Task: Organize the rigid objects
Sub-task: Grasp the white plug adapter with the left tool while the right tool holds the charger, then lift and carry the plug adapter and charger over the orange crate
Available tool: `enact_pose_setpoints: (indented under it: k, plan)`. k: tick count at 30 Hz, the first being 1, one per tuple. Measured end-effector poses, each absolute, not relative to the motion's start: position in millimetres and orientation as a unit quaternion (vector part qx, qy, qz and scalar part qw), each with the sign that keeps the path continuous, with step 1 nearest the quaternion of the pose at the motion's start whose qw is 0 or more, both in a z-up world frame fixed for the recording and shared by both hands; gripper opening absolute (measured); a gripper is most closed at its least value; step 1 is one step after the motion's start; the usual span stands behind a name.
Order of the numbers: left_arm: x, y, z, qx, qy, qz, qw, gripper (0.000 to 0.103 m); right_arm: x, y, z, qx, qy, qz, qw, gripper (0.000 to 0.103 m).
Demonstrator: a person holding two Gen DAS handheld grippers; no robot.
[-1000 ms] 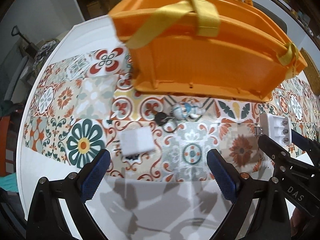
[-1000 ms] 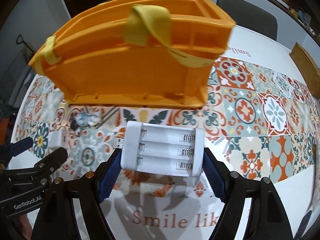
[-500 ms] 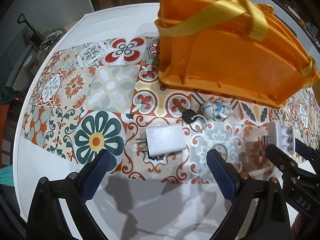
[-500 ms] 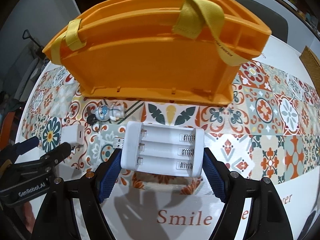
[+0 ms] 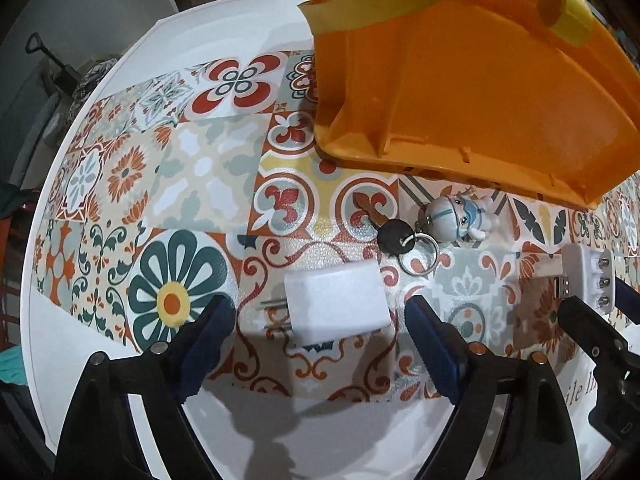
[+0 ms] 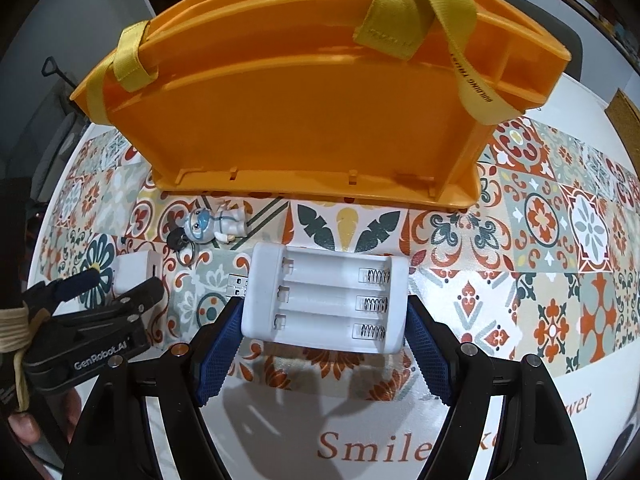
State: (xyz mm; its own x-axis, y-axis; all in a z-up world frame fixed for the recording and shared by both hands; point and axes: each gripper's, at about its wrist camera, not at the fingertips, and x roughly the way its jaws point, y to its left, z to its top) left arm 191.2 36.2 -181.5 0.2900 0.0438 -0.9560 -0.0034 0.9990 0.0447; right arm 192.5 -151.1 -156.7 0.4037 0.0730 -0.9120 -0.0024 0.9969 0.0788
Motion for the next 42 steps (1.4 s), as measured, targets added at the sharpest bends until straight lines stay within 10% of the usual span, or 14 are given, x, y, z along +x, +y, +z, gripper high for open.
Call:
enact_pose_setpoints:
  k: [7, 42]
  plan:
    - [195, 36, -189, 0.0, 0.6, 0.01, 0.8, 0.065, 198, -148, -161, 0.022, 0.557, 0.028, 0.83, 0.078]
    - [155, 17, -89, -0.013, 0.509, -0.056, 0.859, 0.064, 168, -165, -96, 0.042, 0.533, 0.036, 0.844, 0.078]
